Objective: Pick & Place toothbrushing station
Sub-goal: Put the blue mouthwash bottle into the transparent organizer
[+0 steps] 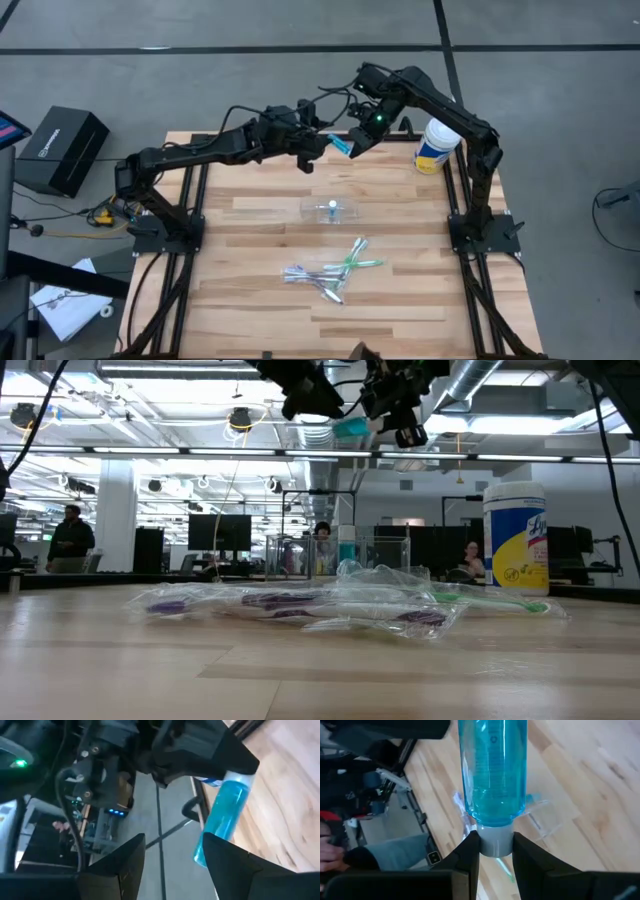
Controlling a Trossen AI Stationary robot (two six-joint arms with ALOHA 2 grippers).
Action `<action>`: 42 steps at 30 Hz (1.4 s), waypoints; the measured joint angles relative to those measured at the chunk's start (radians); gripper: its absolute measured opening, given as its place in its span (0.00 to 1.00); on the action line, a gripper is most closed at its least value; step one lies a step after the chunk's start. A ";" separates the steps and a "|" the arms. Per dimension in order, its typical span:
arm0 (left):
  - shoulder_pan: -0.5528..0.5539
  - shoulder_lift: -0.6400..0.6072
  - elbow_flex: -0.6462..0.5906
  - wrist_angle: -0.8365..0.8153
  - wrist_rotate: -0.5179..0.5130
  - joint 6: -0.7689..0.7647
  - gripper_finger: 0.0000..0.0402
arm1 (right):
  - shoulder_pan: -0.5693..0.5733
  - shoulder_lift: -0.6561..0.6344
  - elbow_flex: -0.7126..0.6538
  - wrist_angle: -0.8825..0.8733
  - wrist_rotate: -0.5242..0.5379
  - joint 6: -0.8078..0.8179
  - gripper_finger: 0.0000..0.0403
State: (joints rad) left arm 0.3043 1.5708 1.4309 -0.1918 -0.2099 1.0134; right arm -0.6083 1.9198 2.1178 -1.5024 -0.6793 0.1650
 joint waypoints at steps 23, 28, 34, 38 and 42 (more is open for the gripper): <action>-0.038 -0.014 -0.001 -0.154 -0.001 -0.026 0.44 | 0.018 0.000 -0.001 0.033 -0.023 0.013 0.20; -0.049 -0.014 -0.001 -0.195 0.001 -0.026 0.44 | 0.011 0.000 -0.001 0.035 -0.003 0.008 0.20; -0.051 -0.014 0.034 -0.194 0.012 -0.025 0.44 | -0.013 0.000 0.000 0.044 -0.004 0.007 0.20; -0.043 -0.015 0.056 -0.188 0.042 -0.025 0.43 | -0.028 0.000 0.000 0.044 -0.004 0.007 0.20; -0.028 -0.014 0.051 -0.203 0.077 -0.028 0.43 | -0.030 0.000 0.000 0.044 -0.005 0.007 0.20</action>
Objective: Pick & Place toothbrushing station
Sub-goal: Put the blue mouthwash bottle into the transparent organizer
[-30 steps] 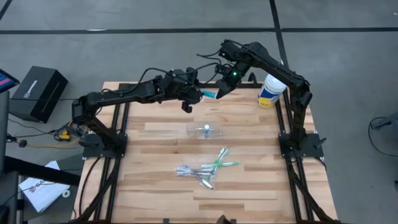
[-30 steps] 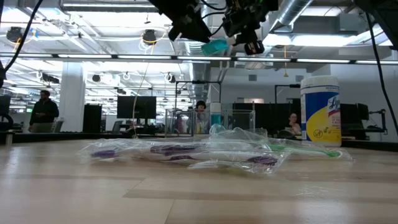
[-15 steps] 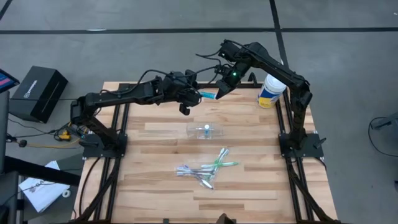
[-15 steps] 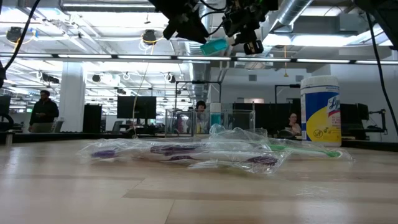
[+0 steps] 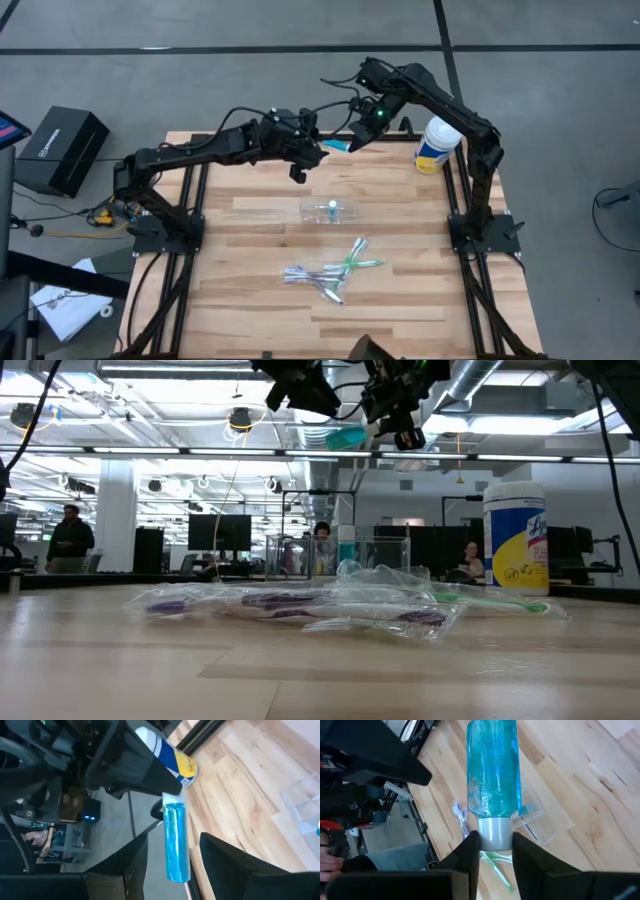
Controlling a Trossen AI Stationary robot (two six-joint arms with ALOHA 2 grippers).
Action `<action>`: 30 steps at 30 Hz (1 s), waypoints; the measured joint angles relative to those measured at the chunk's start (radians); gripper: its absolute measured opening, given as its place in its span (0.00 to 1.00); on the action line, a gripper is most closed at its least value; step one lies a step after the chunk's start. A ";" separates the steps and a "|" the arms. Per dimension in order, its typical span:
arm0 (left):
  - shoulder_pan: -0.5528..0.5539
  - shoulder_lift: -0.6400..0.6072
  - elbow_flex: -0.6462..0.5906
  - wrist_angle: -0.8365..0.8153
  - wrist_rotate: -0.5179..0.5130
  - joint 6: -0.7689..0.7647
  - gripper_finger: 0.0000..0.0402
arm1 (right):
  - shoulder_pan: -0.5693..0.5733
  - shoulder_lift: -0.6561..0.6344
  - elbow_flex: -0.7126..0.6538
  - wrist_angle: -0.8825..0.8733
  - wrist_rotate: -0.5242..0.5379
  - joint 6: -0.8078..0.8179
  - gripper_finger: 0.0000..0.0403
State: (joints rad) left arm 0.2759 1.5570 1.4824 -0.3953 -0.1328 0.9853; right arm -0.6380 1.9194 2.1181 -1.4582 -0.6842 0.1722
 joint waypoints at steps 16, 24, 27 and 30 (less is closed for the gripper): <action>0.015 0.061 -0.005 0.007 0.009 -0.058 0.43 | 0.010 0.000 0.000 0.029 -0.036 0.012 0.20; 0.055 0.090 -0.006 0.010 0.007 -0.107 0.43 | 0.023 0.000 0.000 0.034 -0.052 0.015 0.20; 0.060 0.090 -0.005 0.018 0.007 -0.109 0.42 | 0.026 0.000 0.000 0.039 -0.052 0.021 0.20; 0.067 0.090 -0.005 0.019 0.008 -0.111 0.35 | 0.027 0.000 0.000 0.041 -0.052 0.023 0.20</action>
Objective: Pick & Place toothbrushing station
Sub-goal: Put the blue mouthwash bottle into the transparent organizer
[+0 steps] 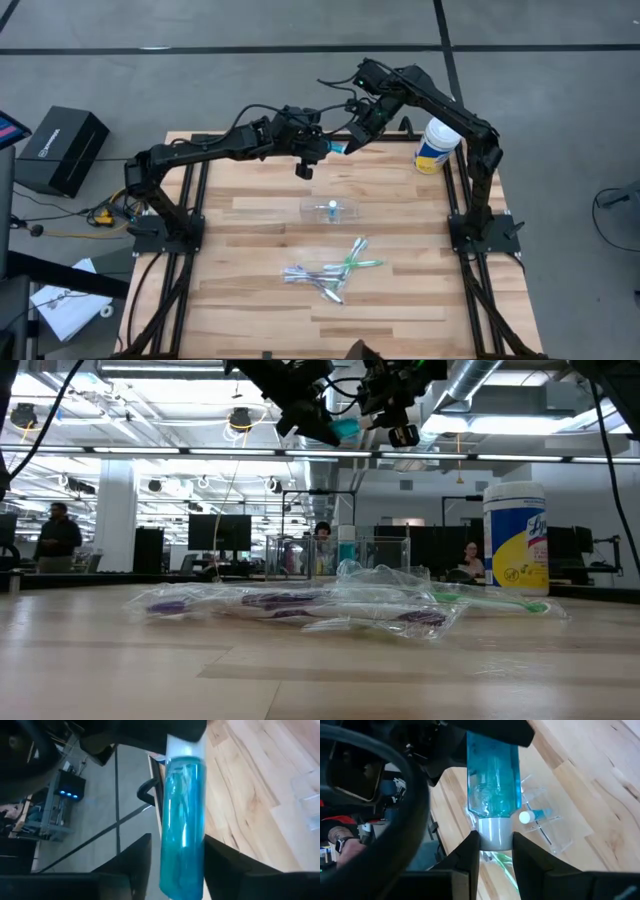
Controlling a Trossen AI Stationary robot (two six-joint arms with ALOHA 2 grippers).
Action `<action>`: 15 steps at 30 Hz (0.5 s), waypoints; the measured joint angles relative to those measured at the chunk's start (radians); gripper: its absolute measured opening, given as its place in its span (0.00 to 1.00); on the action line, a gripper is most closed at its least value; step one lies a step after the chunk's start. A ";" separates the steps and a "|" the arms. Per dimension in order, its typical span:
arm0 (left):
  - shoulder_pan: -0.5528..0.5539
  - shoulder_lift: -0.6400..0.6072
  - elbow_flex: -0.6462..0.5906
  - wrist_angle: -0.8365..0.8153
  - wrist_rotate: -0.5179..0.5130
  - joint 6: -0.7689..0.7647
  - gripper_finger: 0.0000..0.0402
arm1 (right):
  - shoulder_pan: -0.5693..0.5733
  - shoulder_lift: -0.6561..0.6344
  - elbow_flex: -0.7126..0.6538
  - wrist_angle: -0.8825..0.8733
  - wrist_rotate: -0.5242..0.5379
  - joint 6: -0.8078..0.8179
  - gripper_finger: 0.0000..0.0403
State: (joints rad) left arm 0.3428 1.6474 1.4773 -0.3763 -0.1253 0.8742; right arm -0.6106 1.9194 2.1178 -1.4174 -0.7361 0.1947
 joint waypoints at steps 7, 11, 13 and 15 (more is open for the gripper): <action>-0.004 0.000 0.000 -0.002 -0.002 0.003 0.17 | -0.001 0.000 0.000 0.004 0.000 0.000 0.20; -0.004 0.001 0.000 0.004 -0.002 0.003 0.17 | -0.001 0.000 0.000 0.004 0.000 0.000 0.20; -0.004 0.001 0.000 0.010 -0.006 0.003 0.17 | -0.001 0.000 0.000 0.004 0.000 -0.006 0.20; -0.004 0.001 0.000 0.012 -0.009 0.002 0.17 | -0.001 0.000 0.000 0.010 0.001 -0.016 0.21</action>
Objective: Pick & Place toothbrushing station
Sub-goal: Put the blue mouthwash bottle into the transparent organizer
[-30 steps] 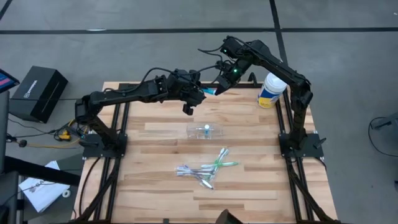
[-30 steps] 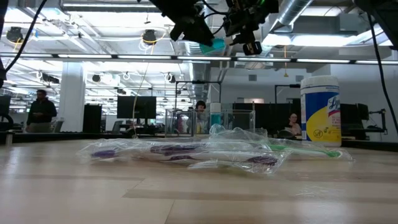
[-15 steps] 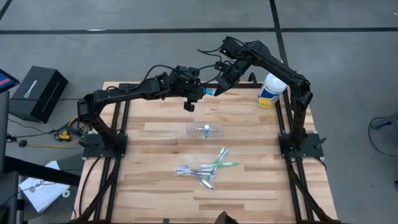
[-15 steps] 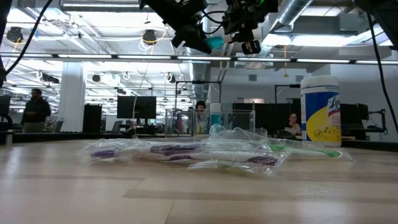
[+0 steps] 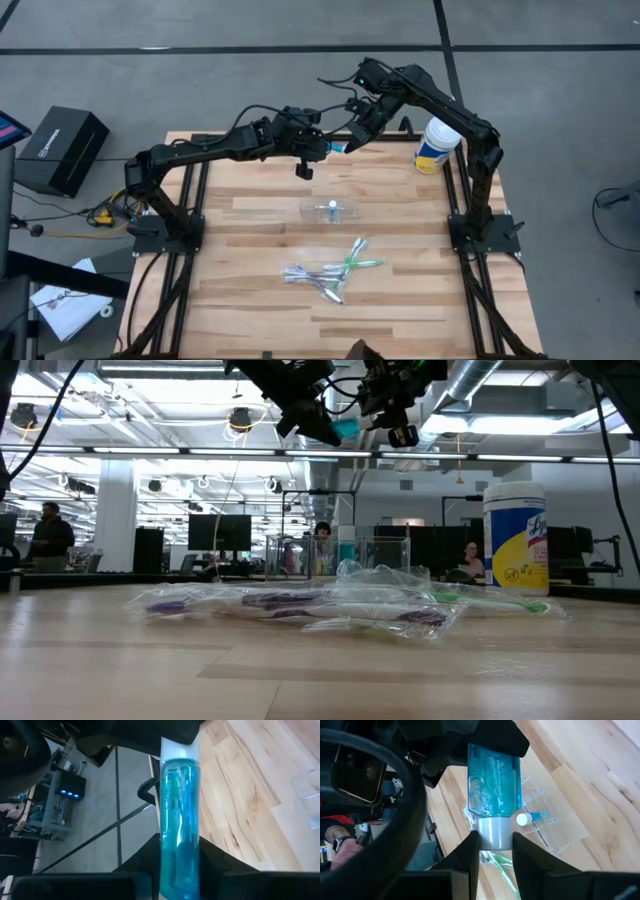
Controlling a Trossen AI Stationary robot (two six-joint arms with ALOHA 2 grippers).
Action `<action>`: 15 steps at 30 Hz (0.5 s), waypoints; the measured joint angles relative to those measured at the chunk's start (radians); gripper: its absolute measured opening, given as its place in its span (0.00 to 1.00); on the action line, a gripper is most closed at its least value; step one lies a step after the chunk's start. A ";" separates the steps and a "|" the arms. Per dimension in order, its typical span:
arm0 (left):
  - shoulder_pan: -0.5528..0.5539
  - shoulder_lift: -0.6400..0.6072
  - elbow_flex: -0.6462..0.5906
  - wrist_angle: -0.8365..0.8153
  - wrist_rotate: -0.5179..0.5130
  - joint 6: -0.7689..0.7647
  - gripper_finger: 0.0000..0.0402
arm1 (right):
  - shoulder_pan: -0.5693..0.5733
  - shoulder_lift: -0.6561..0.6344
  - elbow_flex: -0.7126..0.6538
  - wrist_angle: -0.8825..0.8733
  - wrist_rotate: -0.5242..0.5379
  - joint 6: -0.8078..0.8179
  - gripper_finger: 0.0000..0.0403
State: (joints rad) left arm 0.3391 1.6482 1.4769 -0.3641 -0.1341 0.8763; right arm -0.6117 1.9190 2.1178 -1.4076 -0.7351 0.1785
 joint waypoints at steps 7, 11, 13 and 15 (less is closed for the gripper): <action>0.025 -0.009 0.001 0.027 0.002 -0.097 0.17 | -0.009 0.000 0.000 0.028 -0.003 -0.003 0.37; 0.045 -0.021 0.001 0.021 0.002 -0.108 0.17 | -0.018 0.000 0.048 0.042 -0.017 -0.011 0.46; 0.058 -0.032 0.001 0.000 0.002 -0.124 0.17 | -0.029 0.000 0.087 0.057 -0.036 -0.015 0.50; 0.074 -0.036 0.003 -0.007 0.007 -0.152 0.17 | -0.036 0.000 0.135 0.079 -0.043 -0.020 0.52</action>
State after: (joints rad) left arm 0.4128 1.6119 1.4799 -0.3714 -0.1266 0.7245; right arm -0.6480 1.9194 2.2524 -1.3286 -0.7780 0.1588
